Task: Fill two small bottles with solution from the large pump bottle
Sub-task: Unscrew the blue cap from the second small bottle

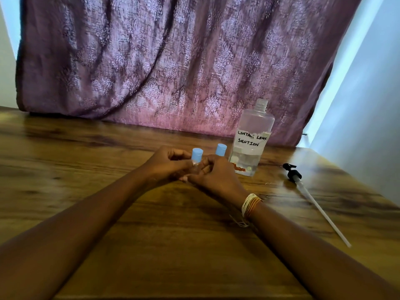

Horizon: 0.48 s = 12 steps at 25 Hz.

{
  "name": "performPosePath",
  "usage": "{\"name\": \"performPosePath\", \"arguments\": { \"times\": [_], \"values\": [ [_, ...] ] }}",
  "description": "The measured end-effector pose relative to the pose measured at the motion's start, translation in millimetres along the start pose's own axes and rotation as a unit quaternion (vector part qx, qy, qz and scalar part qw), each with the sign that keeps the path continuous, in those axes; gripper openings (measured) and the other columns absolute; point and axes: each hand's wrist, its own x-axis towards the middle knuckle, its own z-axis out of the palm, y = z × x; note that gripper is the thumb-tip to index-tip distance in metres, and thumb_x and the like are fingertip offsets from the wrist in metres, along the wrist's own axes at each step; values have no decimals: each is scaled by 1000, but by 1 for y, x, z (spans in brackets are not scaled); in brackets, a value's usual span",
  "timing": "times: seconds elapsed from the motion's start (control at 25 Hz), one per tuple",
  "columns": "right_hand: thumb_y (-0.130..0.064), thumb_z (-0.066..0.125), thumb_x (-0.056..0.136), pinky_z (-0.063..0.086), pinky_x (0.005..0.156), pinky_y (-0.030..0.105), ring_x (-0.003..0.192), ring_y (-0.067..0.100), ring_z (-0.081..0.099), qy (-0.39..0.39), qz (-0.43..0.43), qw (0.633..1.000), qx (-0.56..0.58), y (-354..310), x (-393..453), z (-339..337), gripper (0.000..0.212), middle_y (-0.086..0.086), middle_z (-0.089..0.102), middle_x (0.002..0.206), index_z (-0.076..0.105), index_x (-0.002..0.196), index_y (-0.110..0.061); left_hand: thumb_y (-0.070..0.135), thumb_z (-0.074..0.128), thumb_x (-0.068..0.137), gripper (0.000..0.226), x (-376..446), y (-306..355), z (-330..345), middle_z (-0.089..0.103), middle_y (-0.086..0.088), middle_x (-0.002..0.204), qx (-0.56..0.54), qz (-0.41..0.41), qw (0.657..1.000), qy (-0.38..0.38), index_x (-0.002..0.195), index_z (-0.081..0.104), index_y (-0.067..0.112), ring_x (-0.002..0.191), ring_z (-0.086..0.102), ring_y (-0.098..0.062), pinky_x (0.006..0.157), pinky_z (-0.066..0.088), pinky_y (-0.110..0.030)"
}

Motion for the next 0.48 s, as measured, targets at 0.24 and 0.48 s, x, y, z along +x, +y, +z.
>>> {"name": "performPosePath", "arguments": {
  "times": [0.24,0.48],
  "values": [
    [-15,79,72,50,57,20,57,1,63,-12,-32,999,-18,-13,8,-22,26,-7,68,67,64,94,-17,-1,77,73,18,-5,5,9,77,4,71,57,17,998,26,84,75,14,63,69,-3,56,54,-17],
    [-37,85,70,38,45,10,49,-1,50,77,-78,994,-11,-20,0,-15,32,3,65,64,69,78,-11,4,85,62,18,-12,8,12,74,1,63,108,33,994,3,75,77,15,55,64,-4,51,50,-18]
  ]
}}
